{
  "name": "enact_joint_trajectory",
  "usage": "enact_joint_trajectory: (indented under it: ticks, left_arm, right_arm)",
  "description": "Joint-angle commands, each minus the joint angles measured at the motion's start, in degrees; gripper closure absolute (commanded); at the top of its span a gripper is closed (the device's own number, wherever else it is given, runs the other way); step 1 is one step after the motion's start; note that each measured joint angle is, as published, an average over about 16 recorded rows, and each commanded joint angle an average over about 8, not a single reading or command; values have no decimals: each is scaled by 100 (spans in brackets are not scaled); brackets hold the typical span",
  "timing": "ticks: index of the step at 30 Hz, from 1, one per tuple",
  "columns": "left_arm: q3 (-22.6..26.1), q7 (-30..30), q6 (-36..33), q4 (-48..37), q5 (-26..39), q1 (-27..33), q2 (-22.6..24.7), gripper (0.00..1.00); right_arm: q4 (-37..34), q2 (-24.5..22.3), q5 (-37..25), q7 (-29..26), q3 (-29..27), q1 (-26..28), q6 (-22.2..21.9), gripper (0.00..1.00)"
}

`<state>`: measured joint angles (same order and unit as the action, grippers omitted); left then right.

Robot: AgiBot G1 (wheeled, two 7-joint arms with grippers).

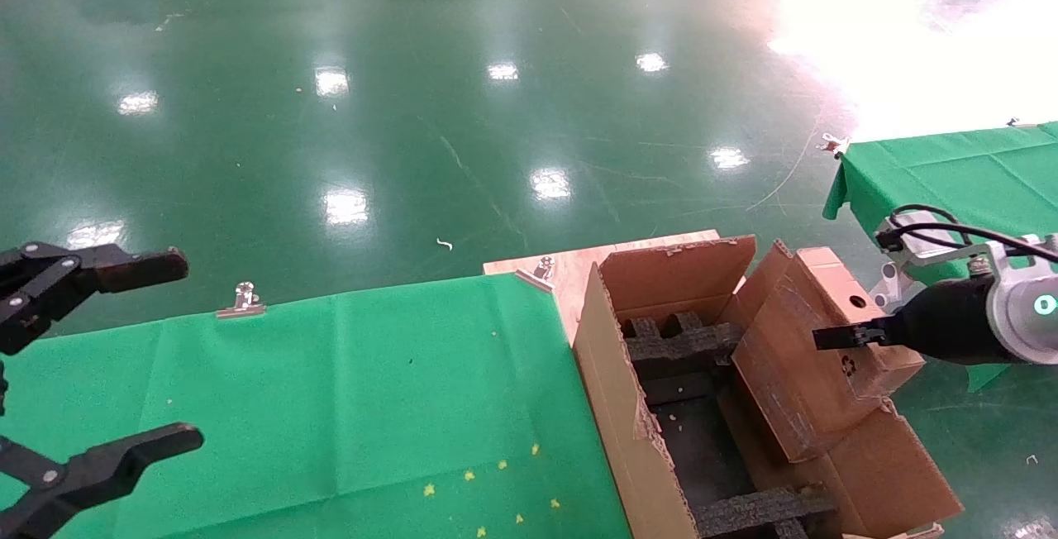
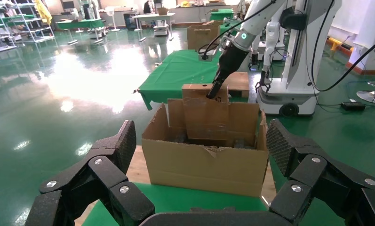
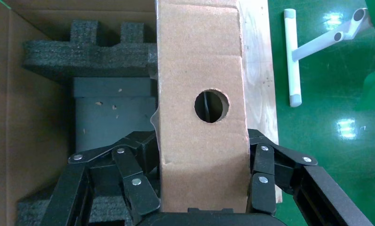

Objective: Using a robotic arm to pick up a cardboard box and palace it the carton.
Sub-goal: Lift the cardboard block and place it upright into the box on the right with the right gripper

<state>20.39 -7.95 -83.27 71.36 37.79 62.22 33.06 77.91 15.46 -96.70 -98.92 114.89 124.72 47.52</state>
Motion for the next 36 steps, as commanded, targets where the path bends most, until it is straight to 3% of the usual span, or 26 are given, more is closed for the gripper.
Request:
enact_joint_trajectory:
  ticks: [1, 36]
  left_arm:
    - [0, 0, 0, 0, 0, 0, 0, 0]
    - [1, 0, 0, 0, -1, 0, 0, 0]
  right_arm:
    - [2, 30, -79, -110, 26, -51, -79, 100]
    - [-151, 682, -910, -1641, 589, -1698, -1750, 100]
